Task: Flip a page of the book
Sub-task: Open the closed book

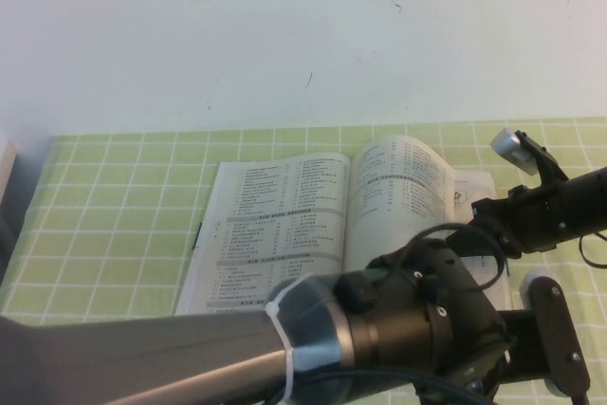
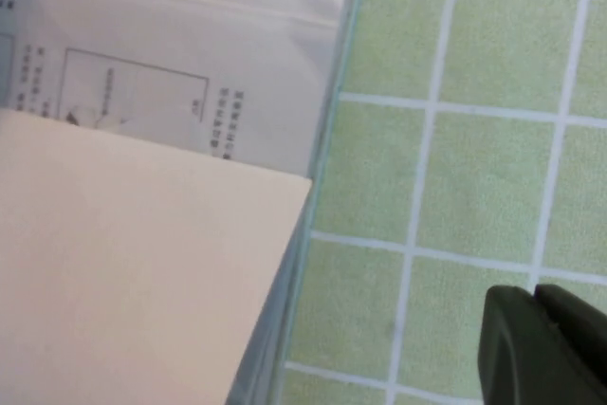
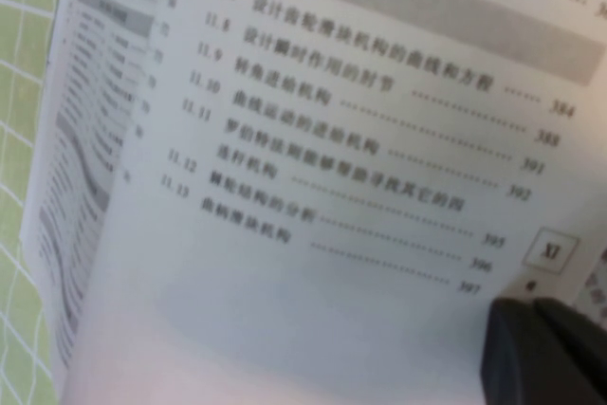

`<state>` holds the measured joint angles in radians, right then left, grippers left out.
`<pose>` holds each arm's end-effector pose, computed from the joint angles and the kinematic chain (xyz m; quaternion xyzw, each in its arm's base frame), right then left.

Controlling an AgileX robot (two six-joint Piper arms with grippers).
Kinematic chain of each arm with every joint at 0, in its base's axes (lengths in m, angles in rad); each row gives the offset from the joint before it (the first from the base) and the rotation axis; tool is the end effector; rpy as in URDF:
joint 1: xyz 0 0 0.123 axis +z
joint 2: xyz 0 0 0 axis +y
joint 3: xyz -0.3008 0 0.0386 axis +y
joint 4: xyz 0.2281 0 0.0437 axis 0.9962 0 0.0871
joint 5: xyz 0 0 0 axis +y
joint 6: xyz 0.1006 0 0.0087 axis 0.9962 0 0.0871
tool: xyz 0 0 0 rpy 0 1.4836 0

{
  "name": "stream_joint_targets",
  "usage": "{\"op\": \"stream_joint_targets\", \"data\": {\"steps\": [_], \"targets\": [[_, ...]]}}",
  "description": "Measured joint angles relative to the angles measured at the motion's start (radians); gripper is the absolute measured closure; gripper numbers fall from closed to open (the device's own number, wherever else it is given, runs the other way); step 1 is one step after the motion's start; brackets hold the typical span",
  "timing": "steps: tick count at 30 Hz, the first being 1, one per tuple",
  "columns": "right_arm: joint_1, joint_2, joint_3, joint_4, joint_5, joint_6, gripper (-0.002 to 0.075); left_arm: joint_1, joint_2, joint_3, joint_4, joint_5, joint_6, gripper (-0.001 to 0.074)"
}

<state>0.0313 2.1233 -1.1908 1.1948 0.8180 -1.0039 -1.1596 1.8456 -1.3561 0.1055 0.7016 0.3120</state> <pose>0.3849 0.0807 0.1321 -0.0583 0.9172 0.3647 0.1495 0.1606 -0.3512 0.2435 0.6753 0.6992 -0.0563 0.2280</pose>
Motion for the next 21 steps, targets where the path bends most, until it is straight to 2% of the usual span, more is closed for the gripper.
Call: {"op": "stream_joint_targets", "data": {"steps": [9,16,21], "targets": [[0.000,0.000,0.000,0.000,0.000,0.000,0.0728,-0.011,0.078,0.000,0.248,0.003,-0.157,0.0738],[0.000,0.000,0.000,0.000,0.002,0.000,0.0728,-0.011,0.089,0.000,0.324,0.007,-0.190,0.0738],[0.000,0.000,0.000,0.000,0.004,0.000,0.0728,-0.011,0.120,0.000,0.454,0.005,-0.294,0.0738]]}}
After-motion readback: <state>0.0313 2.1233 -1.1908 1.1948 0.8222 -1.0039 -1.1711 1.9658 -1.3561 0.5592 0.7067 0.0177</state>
